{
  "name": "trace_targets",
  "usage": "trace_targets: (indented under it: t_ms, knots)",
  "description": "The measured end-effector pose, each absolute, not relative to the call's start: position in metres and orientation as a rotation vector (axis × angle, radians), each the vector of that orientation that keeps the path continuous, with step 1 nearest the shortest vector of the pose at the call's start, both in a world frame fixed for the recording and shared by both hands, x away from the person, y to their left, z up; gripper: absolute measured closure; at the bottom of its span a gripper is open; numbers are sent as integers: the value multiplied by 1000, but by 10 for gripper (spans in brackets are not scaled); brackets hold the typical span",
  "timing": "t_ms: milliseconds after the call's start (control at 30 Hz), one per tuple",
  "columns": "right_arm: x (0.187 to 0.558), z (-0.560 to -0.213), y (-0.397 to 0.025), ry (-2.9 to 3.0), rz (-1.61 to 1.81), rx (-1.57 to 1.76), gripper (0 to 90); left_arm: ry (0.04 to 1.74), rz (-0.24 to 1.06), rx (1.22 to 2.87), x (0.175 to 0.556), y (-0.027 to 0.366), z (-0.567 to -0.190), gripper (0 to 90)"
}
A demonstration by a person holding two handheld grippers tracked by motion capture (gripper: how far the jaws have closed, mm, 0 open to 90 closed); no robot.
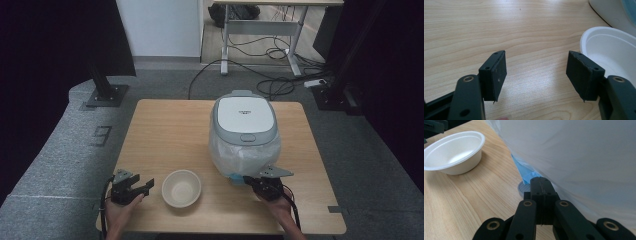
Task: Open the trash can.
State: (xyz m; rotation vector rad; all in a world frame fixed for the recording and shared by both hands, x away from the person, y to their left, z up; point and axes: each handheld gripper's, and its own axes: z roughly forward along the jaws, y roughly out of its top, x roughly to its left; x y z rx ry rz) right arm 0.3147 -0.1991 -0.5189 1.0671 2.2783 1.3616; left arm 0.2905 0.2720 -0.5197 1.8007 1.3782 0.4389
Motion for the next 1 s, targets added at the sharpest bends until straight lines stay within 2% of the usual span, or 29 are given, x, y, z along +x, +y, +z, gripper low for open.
trace_targets:
  t_ms: [533,1000]
  knots:
    - [331,-533,-188,2292,1303,1133,893,1378,437,1801,290,272,-520,330]
    - [330,-539,-189,2262,1338,1161,894,1375,429,1811,290,269,-520,330]
